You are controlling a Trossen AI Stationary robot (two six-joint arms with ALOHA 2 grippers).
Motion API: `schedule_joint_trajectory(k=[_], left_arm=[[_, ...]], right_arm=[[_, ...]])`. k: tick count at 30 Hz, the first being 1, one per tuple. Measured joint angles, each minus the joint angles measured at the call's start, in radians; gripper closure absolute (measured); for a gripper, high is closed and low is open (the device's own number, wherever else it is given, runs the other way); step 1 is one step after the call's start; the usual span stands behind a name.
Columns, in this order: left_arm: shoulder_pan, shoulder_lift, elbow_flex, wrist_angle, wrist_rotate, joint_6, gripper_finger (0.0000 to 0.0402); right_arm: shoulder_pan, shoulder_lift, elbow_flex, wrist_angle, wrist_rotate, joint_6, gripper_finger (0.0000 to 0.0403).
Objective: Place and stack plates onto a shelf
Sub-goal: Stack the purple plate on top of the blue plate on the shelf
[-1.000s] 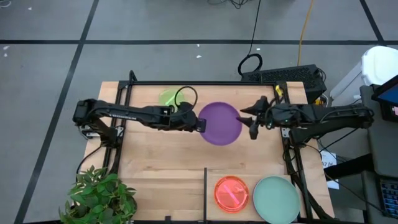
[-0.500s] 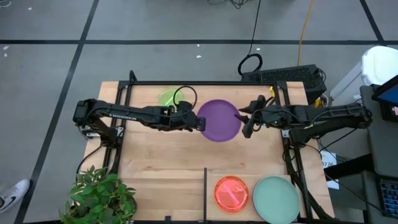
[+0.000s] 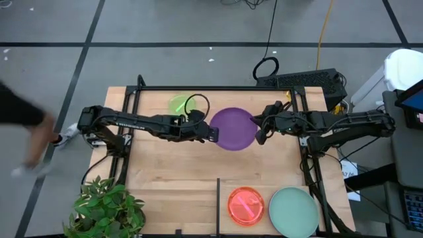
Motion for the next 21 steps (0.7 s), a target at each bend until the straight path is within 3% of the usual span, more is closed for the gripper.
schedule_joint_trajectory(k=[11,21], left_arm=[[-0.031,0.000,-0.001,0.064,0.047,0.066,0.0358],[-0.053,-0.009,0.000,0.092,0.068,0.011,0.0211]], right_arm=[[-0.008,-0.019,0.000,-0.044,-0.011,0.077,0.0398],[-0.007,-0.066,0.000,-0.101,-0.033,0.122,0.0402]])
